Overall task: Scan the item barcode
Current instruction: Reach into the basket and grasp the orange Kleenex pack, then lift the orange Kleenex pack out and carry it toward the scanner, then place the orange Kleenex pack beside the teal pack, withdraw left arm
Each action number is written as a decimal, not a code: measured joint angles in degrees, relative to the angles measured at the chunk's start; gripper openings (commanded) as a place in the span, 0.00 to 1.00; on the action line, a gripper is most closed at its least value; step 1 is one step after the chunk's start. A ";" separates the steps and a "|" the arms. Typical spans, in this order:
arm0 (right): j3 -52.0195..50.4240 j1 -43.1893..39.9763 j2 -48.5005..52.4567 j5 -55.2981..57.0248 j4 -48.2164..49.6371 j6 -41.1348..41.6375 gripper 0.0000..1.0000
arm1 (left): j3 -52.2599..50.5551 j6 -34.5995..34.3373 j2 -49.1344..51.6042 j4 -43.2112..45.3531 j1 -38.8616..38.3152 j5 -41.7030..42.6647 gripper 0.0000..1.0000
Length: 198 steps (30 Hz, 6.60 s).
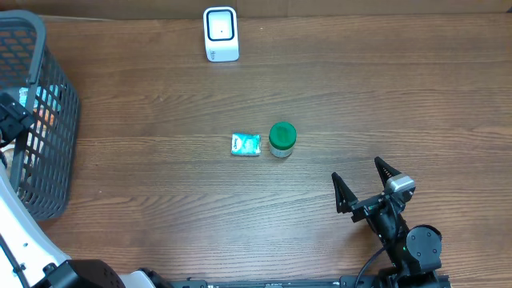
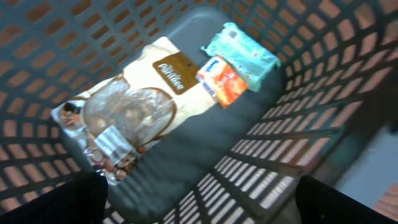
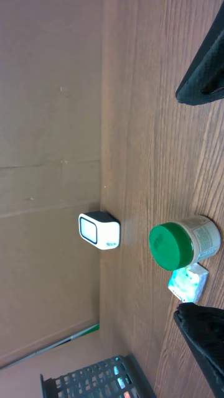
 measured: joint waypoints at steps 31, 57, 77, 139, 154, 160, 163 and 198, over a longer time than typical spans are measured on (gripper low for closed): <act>0.00 0.00 0.00 0.00 -0.02 0.02 1.00 | 2.97 5.70 10.10 1.20 1.68 8.70 1.00; 0.00 0.00 0.00 0.02 0.00 0.00 1.00 | 8.92 10.05 13.84 6.32 1.53 8.63 1.00; 0.00 0.00 0.00 -0.02 0.02 0.02 1.00 | 8.94 17.49 35.39 11.04 1.53 7.69 0.88; 0.00 0.00 0.00 0.02 0.02 0.00 1.00 | 30.86 -3.85 -8.41 -19.58 -13.86 22.45 0.05; 0.00 0.00 0.00 0.00 -0.02 0.00 1.00 | 15.87 -5.33 -0.74 -20.94 -35.19 19.65 0.04; 0.00 0.00 0.00 0.02 0.00 0.02 1.00 | 1.60 -7.91 3.85 -9.92 -42.88 16.20 0.04; 0.00 0.00 0.00 0.00 0.00 -0.02 1.00 | -3.93 -8.94 6.27 -4.76 -45.77 14.21 0.04; 0.00 0.00 0.00 0.02 -0.02 0.02 1.00 | 31.19 -8.92 15.34 -24.13 -43.93 10.38 0.85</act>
